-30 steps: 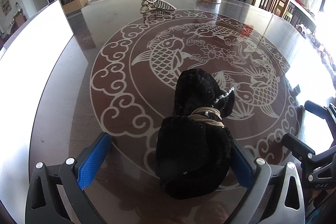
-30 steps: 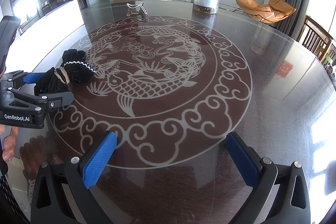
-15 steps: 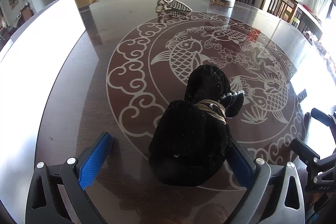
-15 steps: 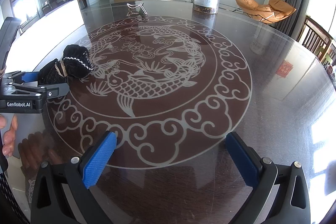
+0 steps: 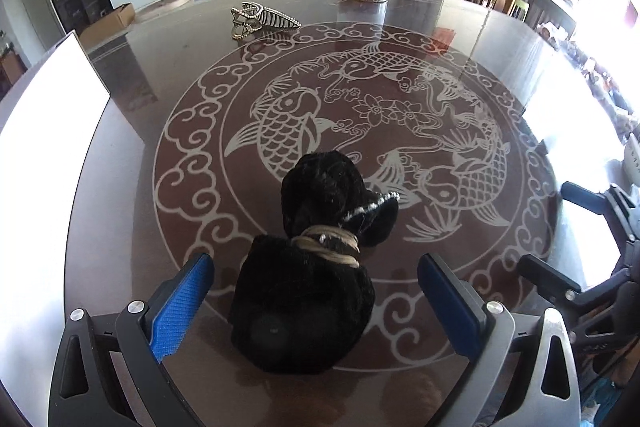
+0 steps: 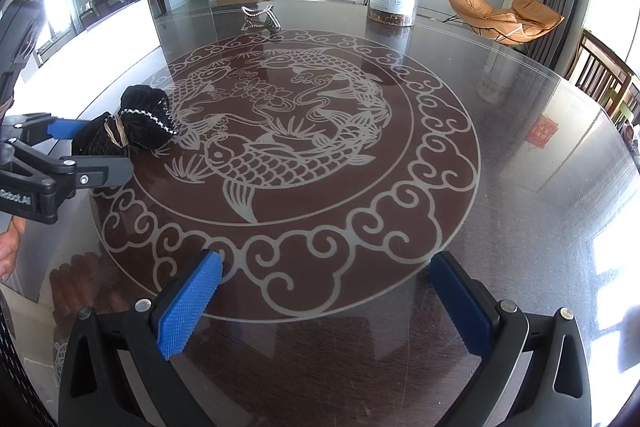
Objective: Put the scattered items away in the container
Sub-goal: 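Lower the left tool onto the black fabric pouch and close it, then lift the black pouch with the left tool while the right tool grasps the beaded hair clip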
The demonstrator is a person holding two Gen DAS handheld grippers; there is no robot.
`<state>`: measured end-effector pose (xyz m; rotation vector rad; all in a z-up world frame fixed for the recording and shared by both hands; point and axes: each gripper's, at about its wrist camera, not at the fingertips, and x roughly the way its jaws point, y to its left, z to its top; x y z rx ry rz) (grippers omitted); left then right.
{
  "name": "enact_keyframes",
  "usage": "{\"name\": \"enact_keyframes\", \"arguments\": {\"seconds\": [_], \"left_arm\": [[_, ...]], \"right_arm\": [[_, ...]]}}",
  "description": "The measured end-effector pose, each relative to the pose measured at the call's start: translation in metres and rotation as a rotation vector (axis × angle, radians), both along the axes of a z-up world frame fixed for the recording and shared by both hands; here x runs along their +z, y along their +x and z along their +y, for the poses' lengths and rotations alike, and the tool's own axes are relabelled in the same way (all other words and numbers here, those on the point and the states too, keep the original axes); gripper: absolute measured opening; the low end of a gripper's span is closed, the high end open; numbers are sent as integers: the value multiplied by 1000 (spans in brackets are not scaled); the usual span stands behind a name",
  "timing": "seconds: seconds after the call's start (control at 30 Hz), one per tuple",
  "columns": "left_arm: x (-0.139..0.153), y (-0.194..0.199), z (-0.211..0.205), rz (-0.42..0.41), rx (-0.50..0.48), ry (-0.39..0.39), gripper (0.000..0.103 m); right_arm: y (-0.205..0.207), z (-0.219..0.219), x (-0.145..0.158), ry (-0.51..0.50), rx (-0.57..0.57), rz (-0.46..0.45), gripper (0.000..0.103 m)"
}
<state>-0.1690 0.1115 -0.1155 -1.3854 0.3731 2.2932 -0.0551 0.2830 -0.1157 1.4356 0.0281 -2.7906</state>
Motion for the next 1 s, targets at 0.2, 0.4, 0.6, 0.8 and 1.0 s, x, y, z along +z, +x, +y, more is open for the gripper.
{"name": "enact_keyframes", "arguments": {"seconds": [0.2, 0.4, 0.6, 0.8, 1.0], "left_arm": [[-1, -9, -3, 13, 47, 1, 59], [2, -13, -35, 66, 219, 12, 40], [-4, -3, -79, 102, 318, 46, 40], [-7, 9, -89, 160, 316, 54, 42], [-7, 12, -92, 183, 322, 69, 42]], "right_arm": [[0, 0, 0, 0, 0, 0, 103], [0, 0, 0, 0, 1, 0, 103], [0, 0, 0, 0, 1, 0, 103], [0, 0, 0, 0, 0, 0, 103], [-5, 2, 7, -97, 56, 35, 103]]}}
